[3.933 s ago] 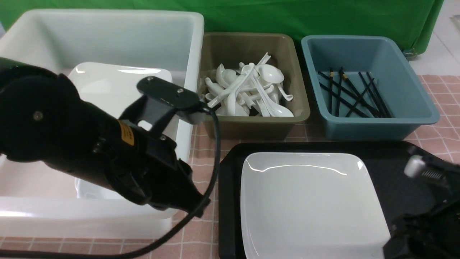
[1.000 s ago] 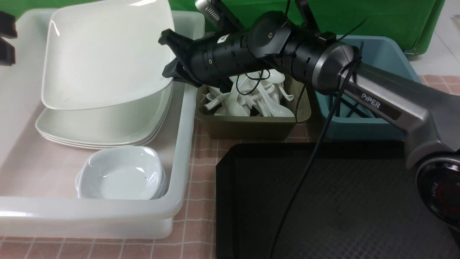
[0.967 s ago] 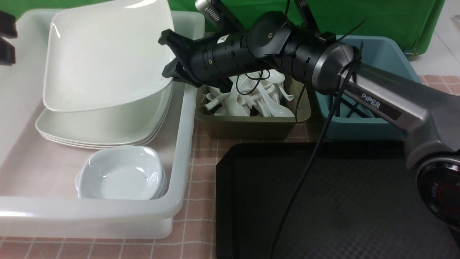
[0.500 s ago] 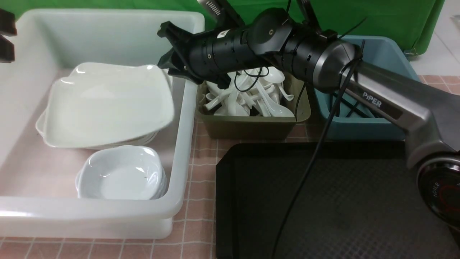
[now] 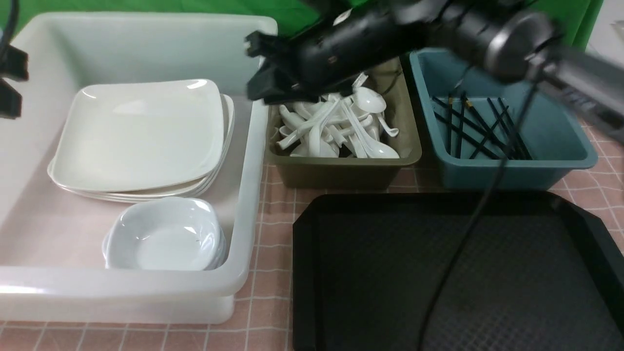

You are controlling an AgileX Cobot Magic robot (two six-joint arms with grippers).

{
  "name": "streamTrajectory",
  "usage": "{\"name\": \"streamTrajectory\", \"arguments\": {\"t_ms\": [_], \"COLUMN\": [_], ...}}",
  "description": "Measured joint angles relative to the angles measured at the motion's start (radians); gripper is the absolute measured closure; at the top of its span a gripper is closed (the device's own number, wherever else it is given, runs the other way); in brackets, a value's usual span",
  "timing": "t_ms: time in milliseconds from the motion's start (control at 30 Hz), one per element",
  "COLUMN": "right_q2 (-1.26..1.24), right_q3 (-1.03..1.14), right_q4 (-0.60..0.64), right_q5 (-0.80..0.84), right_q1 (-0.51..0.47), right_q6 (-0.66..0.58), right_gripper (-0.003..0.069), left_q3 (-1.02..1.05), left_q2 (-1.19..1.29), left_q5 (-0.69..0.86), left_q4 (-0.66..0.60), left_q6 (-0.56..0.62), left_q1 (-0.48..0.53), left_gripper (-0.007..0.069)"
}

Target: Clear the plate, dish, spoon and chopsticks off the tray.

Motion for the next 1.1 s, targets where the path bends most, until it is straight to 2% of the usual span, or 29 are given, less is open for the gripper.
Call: {"name": "streamTrajectory", "arguments": {"t_ms": [33, 133, 233, 300, 533, 900, 1000, 1100], "right_q2": [-0.030, -0.158, -0.261, -0.335, -0.493, -0.516, -0.516, -0.516], "right_q3": [0.000, -0.002, -0.003, 0.002, 0.011, 0.016, 0.021, 0.021], "right_q4": [-0.035, -0.191, -0.295, -0.353, -0.375, -0.375, -0.375, -0.376], "right_q5": [0.046, 0.200, 0.307, 0.308, 0.308, 0.308, 0.308, 0.308], "right_q1": [-0.011, -0.059, -0.077, -0.078, -0.078, -0.078, -0.078, -0.078], "right_q6": [-0.011, -0.065, -0.100, -0.123, -0.152, -0.152, -0.152, -0.152], "right_gripper": [0.0484, 0.0616, 0.0629, 0.0629, 0.0629, 0.0629, 0.0629, 0.0629], "left_q3": [0.000, 0.000, 0.000, 0.000, -0.009, -0.071, -0.112, -0.169], "left_q2": [0.013, 0.095, 0.173, 0.265, 0.502, 0.692, 0.699, 0.692], "left_q5": [0.002, -0.003, -0.024, -0.034, -0.104, -0.259, -0.242, -0.192], "left_q4": [0.001, 0.031, 0.062, 0.091, 0.174, 0.242, 0.359, 0.420], "left_q6": [0.000, 0.000, 0.000, -0.003, -0.042, -0.059, -0.164, -0.243], "left_q1": [0.000, 0.000, 0.000, 0.000, 0.000, 0.000, 0.000, 0.002], "left_gripper": [0.0625, 0.0625, 0.0625, 0.0625, 0.0625, 0.0625, 0.0625, 0.0625]}}
